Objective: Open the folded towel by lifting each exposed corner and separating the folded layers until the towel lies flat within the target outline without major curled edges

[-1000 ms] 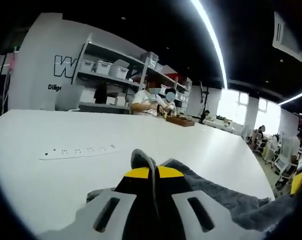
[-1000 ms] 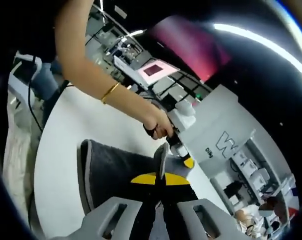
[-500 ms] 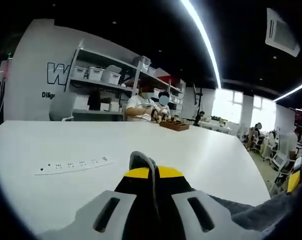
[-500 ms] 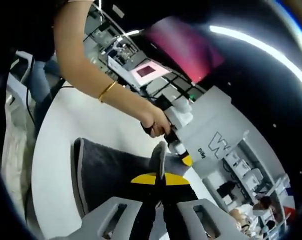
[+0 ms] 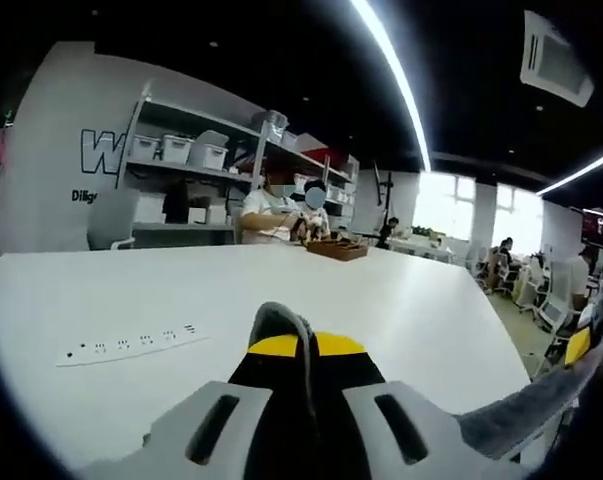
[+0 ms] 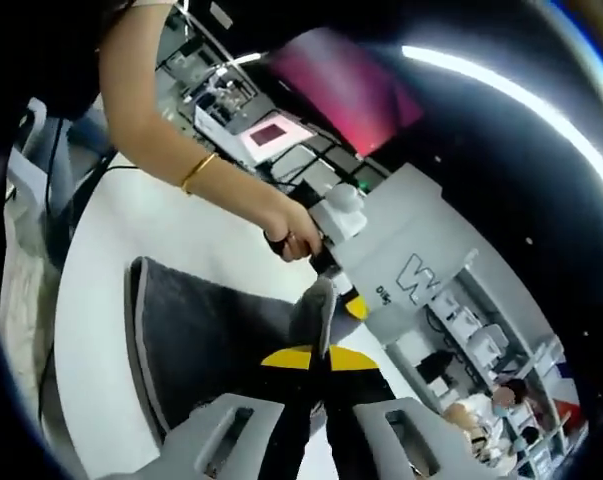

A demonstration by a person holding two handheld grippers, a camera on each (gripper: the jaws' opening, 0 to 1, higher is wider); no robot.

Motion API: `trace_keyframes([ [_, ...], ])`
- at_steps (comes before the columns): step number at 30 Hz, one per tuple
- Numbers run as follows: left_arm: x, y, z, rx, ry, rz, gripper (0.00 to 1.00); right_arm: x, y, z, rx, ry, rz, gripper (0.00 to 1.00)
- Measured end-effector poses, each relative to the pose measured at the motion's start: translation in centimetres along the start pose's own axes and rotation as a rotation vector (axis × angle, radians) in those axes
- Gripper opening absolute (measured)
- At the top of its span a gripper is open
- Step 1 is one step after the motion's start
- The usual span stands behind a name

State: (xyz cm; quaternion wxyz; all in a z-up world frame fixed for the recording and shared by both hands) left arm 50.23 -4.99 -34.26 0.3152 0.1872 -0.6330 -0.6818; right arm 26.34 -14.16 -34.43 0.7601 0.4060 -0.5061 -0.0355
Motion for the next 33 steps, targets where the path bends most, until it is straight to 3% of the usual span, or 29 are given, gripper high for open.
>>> trace_keyframes([
  [13,2.3,1.4,-1.7,0.02,-0.04,-0.018,0.02,2.4,-1.8,2.2,-0.023,-0.066,-0.01,0.0],
  [21,4.7,2.3,-3.9,0.022,-0.095,-0.04,0.02,3.9,-3.2,4.2,-0.067,-0.118,-0.005,0.0],
  [33,7.2,3.2,-5.8,0.028,-0.147,-0.07,0.02,5.0,-4.5,6.2,-0.109,-0.172,-0.018,0.0],
])
Point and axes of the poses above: the point that each gripper's makers call its tool centre point, and the gripper's own axes: z roughly backward along the fingers, x roughly to its right, y roughly out of its top, the point moved 4 cm from there along z, roughly backward along the fingers, and after that the axes turned 4 degrees about y, right-handed, at the moved point
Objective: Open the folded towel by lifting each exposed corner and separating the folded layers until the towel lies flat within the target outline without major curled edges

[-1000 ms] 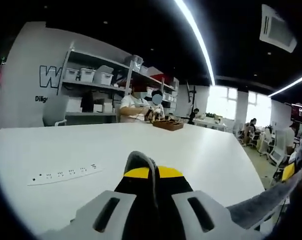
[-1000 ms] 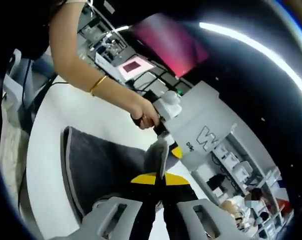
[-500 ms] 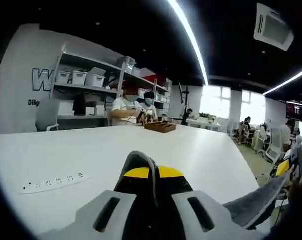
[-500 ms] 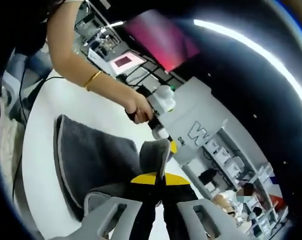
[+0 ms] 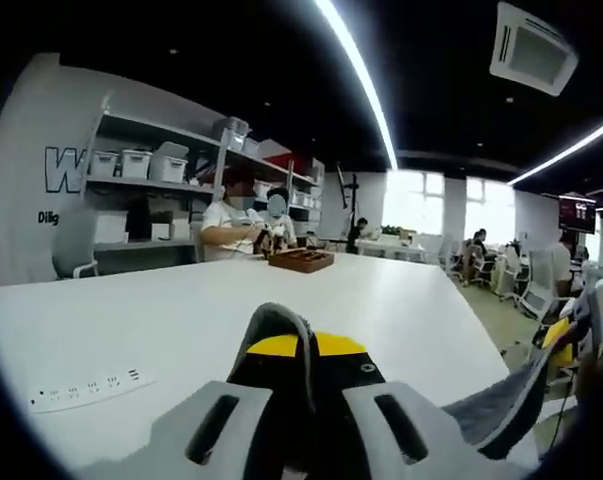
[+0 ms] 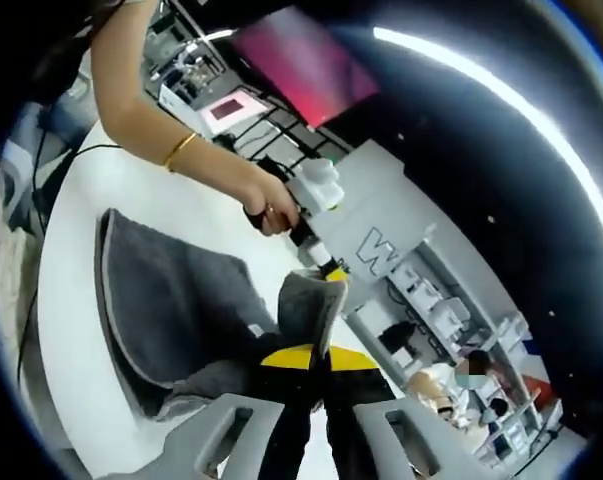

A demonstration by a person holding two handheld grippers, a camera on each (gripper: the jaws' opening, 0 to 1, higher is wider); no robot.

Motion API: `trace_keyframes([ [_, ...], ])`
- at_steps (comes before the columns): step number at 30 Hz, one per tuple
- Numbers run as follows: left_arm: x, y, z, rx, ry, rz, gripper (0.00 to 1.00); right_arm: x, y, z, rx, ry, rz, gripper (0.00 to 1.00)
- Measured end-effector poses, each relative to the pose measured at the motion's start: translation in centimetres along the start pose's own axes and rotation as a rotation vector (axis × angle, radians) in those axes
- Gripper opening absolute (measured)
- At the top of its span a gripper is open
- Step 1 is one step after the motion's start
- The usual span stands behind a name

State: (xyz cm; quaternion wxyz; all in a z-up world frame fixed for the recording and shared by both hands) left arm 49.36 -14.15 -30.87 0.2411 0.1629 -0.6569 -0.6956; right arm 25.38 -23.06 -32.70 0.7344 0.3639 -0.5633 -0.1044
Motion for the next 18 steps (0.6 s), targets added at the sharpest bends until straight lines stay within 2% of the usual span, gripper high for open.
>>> trace_keyframes([
  [13,2.2,-0.8,-2.6,-0.011,-0.045,0.001,0.02,1.0,-2.7,1.5,-0.055,-0.034,-0.035,0.0],
  [18,2.6,-2.1,-3.7,-0.042,-0.057,0.006,0.02,0.6,-3.9,1.7,-0.078,-0.022,-0.057,0.0],
])
Point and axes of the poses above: the point that each gripper's makers call its tool centre point, and the gripper's own axes: z roughly backward along the fingers, x roughly to its right, y roughly out of its top, the point moved 4 cm from there along z, roughly backward along the fingers, and after that the axes turned 4 degrees about y, right-handed, at the moved point
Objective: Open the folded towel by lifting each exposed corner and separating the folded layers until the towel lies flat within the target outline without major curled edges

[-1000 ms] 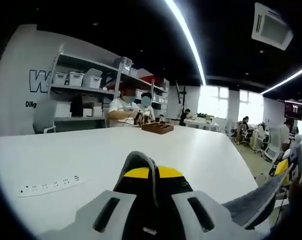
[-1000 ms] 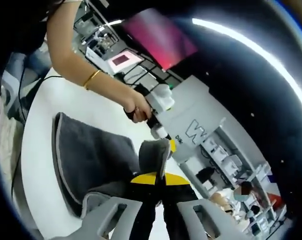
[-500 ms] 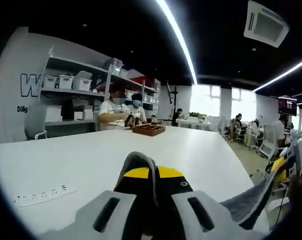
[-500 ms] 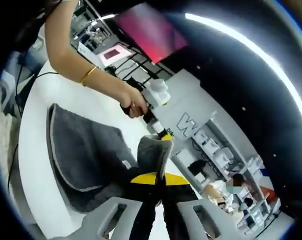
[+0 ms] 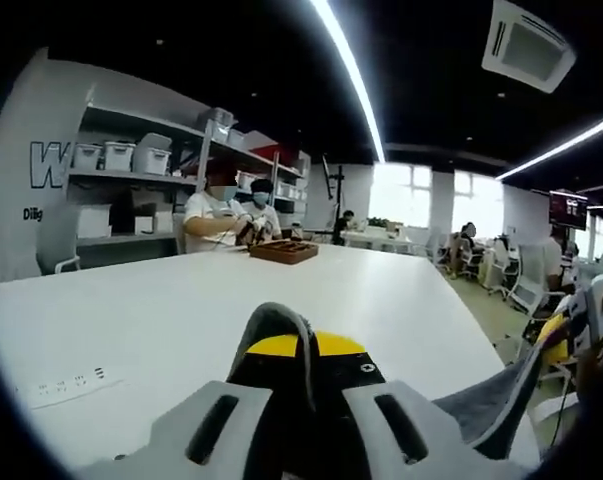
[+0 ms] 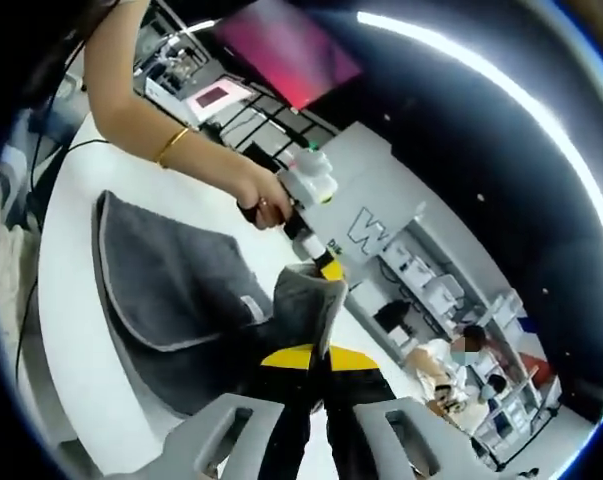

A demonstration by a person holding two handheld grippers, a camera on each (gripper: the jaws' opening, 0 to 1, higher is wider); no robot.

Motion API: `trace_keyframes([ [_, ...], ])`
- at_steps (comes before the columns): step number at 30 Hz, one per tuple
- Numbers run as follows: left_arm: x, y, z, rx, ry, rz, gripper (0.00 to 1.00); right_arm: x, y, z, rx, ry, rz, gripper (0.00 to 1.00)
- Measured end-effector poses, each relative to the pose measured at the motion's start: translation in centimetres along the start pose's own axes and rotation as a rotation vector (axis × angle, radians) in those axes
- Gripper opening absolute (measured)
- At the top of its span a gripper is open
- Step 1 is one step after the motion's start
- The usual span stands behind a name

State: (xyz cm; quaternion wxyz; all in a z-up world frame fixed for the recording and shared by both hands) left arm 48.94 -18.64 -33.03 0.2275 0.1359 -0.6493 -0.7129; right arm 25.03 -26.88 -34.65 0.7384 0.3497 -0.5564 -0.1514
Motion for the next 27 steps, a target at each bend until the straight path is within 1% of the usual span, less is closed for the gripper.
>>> trace_keyframes([
  [5,0.2,-0.7,-0.8,-0.007,-0.008,0.017,0.02,0.3,-0.8,0.4,-0.016,-0.004,-0.015,0.0],
  [7,0.2,-0.7,-1.0,-0.005,-0.006,0.022,0.02,0.4,-1.0,0.5,-0.018,-0.008,-0.018,0.0],
  [10,0.4,-0.4,-1.4,0.003,-0.013,0.034,0.02,0.4,-1.2,0.5,-0.023,-0.013,-0.023,0.0],
  [18,1.4,0.2,-3.0,0.007,-0.042,0.017,0.02,0.8,-1.8,0.8,-0.032,-0.027,-0.038,0.0],
  [19,1.7,0.2,-3.3,0.009,-0.054,0.012,0.02,0.9,-1.9,1.0,-0.032,-0.031,-0.039,0.0],
  [21,1.7,0.2,-3.3,0.01,-0.057,0.01,0.02,0.9,-2.0,1.1,-0.032,-0.034,-0.042,0.0],
  [27,1.8,0.7,-4.5,0.03,-0.074,0.032,0.02,1.1,-2.5,1.4,-0.043,-0.038,-0.052,0.0],
])
Point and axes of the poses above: the point that each gripper's makers call its tool centre point, and the gripper's own axes: z roughly backward along the fingers, x roughly to its right, y roughly out of its top, the point moved 4 cm from there along z, roughly backward along the fingers, and after that the axes turned 4 degrees about y, right-handed, at the moved point
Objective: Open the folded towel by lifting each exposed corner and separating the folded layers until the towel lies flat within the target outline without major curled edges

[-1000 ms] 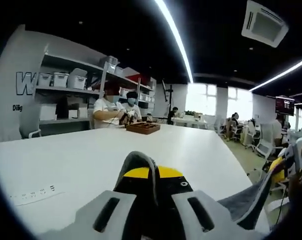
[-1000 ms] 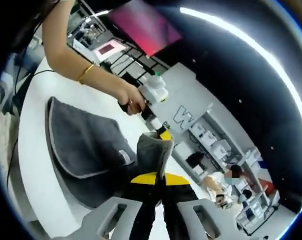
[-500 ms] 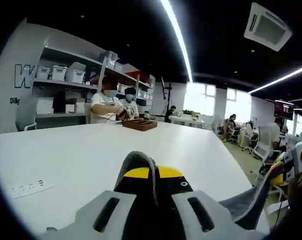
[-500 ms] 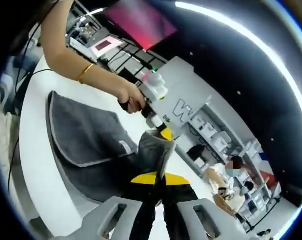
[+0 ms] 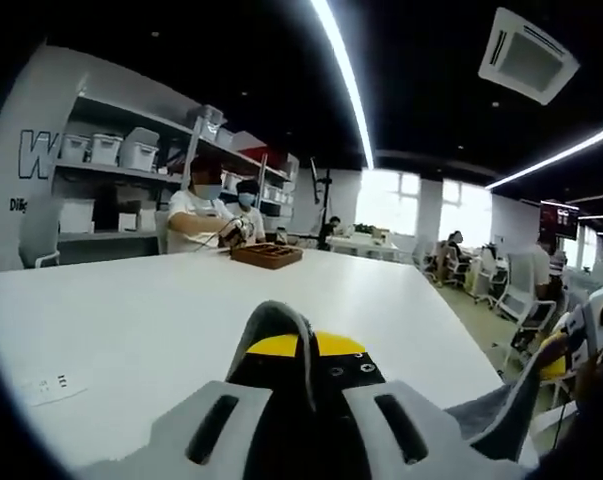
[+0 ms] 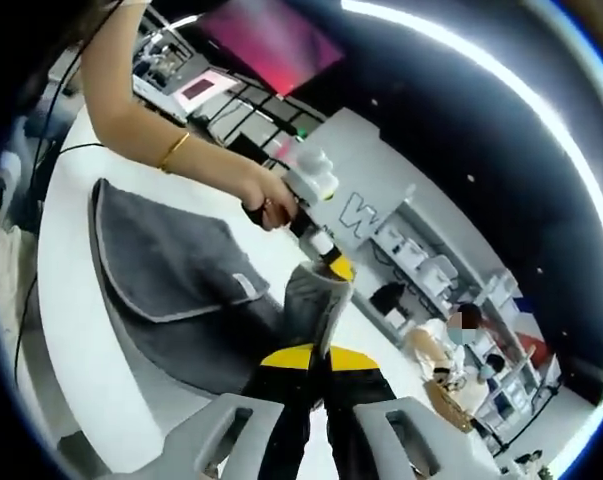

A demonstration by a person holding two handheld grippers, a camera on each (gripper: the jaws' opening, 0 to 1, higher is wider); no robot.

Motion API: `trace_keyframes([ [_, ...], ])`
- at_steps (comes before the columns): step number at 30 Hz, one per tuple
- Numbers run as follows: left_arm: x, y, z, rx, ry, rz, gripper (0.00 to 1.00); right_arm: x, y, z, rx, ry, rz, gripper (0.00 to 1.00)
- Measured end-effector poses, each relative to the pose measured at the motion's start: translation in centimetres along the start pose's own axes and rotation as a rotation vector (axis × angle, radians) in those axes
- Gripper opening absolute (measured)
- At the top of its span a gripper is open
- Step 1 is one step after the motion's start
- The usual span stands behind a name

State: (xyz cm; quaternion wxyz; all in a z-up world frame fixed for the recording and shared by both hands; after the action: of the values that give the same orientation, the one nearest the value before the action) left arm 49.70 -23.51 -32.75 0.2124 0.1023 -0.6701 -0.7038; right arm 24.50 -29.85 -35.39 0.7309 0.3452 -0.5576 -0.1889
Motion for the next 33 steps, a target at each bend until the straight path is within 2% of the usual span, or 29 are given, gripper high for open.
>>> trace_keyframes([
  [13,0.1,-1.4,-1.0,-0.019,-0.01,0.017,0.02,-0.3,-0.9,-0.1,-0.021,0.006,-0.017,0.0],
  [21,-0.5,-2.6,-1.6,-0.033,-0.002,0.057,0.02,-0.2,-2.1,-0.1,-0.04,0.014,-0.035,0.0],
  [33,0.0,-3.7,-3.2,-0.055,-0.008,0.07,0.02,-0.4,-3.5,0.0,-0.054,0.023,-0.062,0.0],
])
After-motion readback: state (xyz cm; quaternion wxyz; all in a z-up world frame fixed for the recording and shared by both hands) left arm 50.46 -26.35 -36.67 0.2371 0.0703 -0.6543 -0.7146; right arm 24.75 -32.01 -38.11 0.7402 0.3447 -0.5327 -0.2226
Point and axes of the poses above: the point that each gripper's makers call its tool centre point, and the gripper's own axes: z roughly backward along the fingers, x roughly to its right, y roughly out of its top, the point moved 4 cm from there along z, roughly backward along the fingers, and after that the axes turned 4 degrees about y, right-handed, at the moved point
